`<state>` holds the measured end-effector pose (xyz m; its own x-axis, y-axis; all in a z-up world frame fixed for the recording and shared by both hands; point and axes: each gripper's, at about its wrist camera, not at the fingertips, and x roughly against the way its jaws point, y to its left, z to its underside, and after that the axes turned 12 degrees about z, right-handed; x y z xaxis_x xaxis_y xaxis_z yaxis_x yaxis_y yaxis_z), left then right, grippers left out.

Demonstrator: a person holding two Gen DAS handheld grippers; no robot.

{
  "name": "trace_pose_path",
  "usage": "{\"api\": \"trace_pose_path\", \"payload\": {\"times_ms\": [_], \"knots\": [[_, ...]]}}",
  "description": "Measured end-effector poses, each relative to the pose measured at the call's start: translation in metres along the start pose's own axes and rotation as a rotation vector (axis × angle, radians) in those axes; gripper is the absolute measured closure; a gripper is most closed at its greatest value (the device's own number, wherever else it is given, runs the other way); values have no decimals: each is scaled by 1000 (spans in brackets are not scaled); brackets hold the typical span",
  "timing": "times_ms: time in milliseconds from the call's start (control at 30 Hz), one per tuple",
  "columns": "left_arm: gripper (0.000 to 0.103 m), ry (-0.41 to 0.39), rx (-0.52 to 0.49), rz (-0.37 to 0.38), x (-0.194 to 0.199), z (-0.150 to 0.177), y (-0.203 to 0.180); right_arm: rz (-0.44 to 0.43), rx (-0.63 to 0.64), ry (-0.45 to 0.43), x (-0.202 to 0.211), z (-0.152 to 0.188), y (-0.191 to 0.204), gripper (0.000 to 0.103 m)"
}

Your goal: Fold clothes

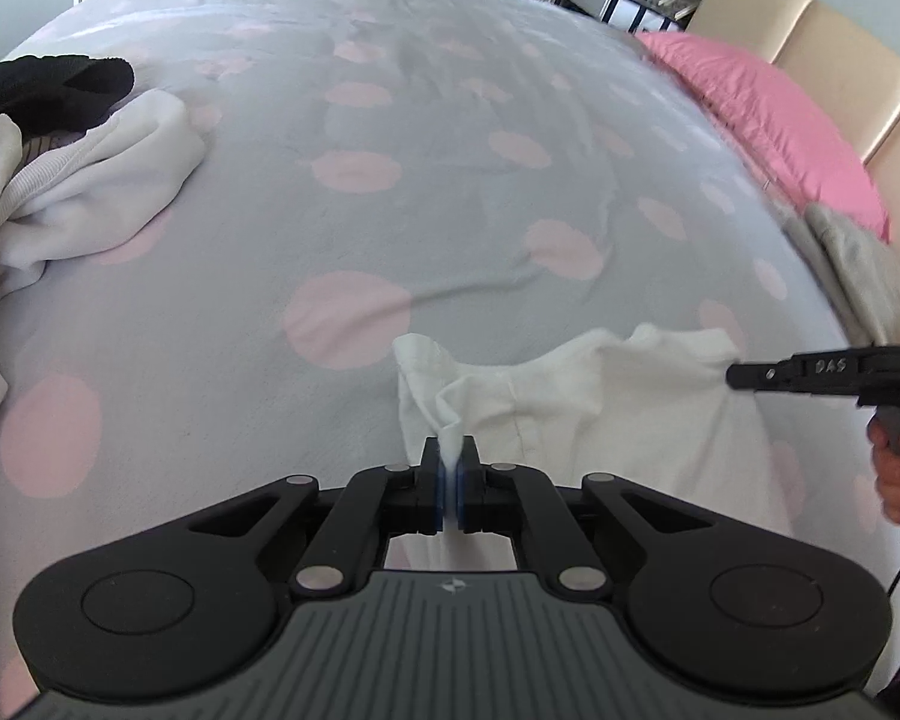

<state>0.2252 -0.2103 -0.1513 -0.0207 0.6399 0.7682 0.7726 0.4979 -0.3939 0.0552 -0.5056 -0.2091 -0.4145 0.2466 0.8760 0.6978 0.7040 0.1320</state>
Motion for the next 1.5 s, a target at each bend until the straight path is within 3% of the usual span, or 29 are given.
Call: {"api": "trace_pose_path", "payload": {"times_ms": [100, 167, 233, 267, 400, 533, 800, 1033, 1133, 1333, 1500], "knots": [[99, 14, 9, -21, -2, 0, 1, 7, 22, 16, -6, 2, 2, 98], [95, 7, 2, -31, 3, -3, 0, 21, 7, 23, -4, 1, -2, 81], [82, -3, 1, -30, 10, -5, -1, 26, -11, 6, 2, -1, -7, 75], [76, -9, 6, -26, 15, -6, -2, 29, -18, -5, 6, -1, -10, 75], [72, -6, 2, 4, 29, -5, -13, 52, -17, -39, 21, 2, -15, 74], [61, 22, -33, 16, 39, 8, -28, 18, 25, -21, 36, 14, -15, 74], [57, 108, -49, 36, 46, 57, -38, -51, 188, 59, 76, 66, -7, 69], [52, 148, -69, 55, 48, 92, -46, -47, 251, 111, 93, 122, -12, 62], [52, 154, -83, 10, 41, 105, -46, -61, 287, 115, 96, 144, -16, 62], [51, 150, -29, -21, 21, 123, -29, -80, 255, 142, 89, 165, -18, 62], [51, 145, 0, -33, 33, 125, -30, -67, 234, 137, 84, 169, -20, 61]]}}
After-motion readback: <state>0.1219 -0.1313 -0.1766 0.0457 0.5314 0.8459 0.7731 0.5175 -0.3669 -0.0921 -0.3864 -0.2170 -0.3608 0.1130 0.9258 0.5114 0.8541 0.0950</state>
